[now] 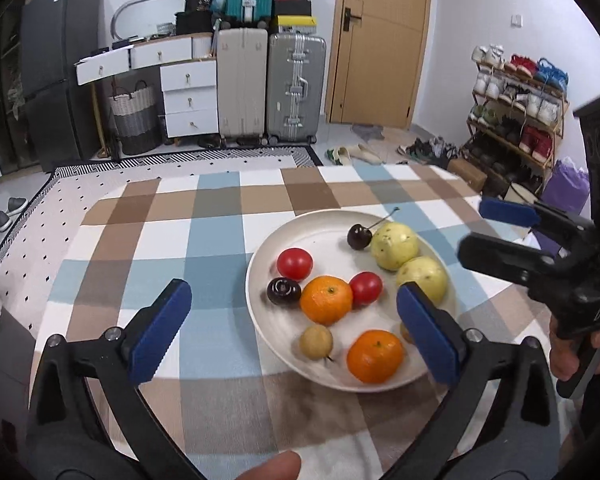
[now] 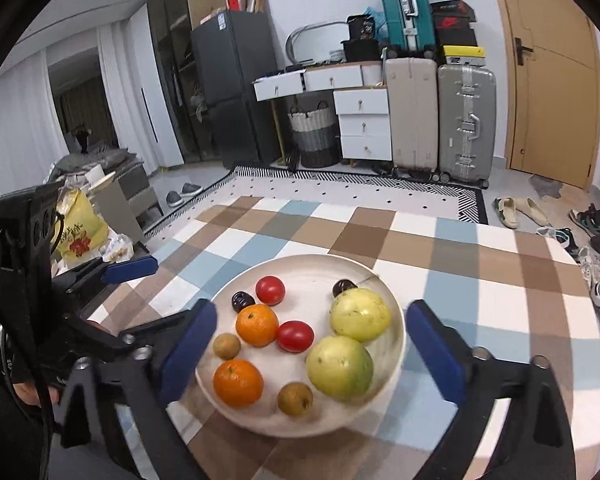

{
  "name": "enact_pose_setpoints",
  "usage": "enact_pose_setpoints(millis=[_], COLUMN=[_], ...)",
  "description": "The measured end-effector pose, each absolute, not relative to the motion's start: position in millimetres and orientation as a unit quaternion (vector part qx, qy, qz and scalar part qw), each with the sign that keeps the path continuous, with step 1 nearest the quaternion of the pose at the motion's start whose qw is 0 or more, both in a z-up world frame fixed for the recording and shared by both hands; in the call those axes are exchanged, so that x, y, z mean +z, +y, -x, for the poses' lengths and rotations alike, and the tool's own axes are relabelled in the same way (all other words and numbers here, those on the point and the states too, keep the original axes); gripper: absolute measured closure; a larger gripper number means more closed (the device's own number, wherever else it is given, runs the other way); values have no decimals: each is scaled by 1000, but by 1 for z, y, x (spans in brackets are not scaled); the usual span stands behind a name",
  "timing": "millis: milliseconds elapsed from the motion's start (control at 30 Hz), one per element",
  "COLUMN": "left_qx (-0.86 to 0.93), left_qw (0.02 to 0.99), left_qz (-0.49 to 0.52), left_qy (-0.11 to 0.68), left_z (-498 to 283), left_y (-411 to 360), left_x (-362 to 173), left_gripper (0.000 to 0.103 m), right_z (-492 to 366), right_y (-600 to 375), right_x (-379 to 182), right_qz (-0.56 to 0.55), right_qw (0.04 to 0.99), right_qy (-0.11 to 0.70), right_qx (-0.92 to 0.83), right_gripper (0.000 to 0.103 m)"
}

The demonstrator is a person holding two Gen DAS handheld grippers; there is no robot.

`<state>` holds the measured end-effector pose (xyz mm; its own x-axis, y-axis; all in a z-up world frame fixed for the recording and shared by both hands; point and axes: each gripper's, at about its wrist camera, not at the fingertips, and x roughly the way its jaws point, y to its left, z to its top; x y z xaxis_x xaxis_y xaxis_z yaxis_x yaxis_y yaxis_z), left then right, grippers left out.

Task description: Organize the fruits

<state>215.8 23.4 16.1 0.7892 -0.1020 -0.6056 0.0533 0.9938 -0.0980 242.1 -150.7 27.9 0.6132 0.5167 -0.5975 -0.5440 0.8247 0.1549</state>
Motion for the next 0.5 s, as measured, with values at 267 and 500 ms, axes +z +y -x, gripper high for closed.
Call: enact_pose_setpoints(millis=[267, 500], left_qx=[-25, -28], left_qw=[951, 959], left_qz=[50, 55], left_qy=[303, 278], left_z=[-165, -129], left_y=[29, 32], left_x=[28, 18], left_gripper=[1, 1], right_z=[-195, -162], right_y=[-177, -185], right_x=[42, 32], right_qz=[4, 5], right_qw=[913, 920], right_qy=[286, 266], right_qx=[290, 289], right_gripper=[0, 0])
